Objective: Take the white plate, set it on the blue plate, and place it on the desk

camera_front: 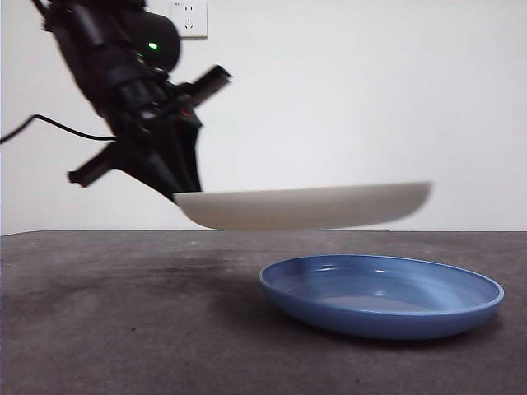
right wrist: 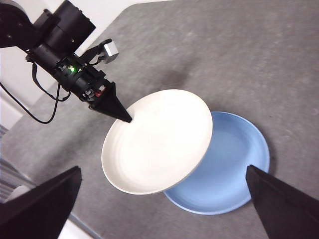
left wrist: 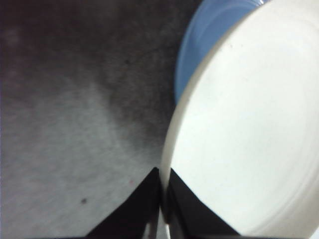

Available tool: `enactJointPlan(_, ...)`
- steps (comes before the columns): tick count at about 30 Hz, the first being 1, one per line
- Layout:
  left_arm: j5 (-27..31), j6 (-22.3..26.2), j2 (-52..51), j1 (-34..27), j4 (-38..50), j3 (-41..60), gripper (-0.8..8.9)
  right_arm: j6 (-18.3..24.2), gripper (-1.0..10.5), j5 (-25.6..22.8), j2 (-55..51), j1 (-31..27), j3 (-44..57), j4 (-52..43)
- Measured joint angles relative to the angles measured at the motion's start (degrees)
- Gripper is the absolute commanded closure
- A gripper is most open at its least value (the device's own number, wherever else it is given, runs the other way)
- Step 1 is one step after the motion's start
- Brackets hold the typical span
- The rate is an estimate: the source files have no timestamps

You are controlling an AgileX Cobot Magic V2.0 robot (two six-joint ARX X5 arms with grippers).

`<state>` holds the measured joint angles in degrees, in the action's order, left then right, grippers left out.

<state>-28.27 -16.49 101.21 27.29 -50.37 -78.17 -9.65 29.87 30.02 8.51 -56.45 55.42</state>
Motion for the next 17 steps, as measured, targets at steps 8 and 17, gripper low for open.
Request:
enactJointPlan(8, 3.2, -1.9, 8.6, 5.0, 0.1, -9.6, 8.04, 0.7, 3.6, -1.4, -2.6, 0.0, 0.0, 3.4)
enactJointPlan(17, 6.1, -2.1, 15.1, 6.6, 0.7, -14.4, 8.04, 0.9, 3.5, -1.4, -3.0, 0.0, -0.1, 3.9)
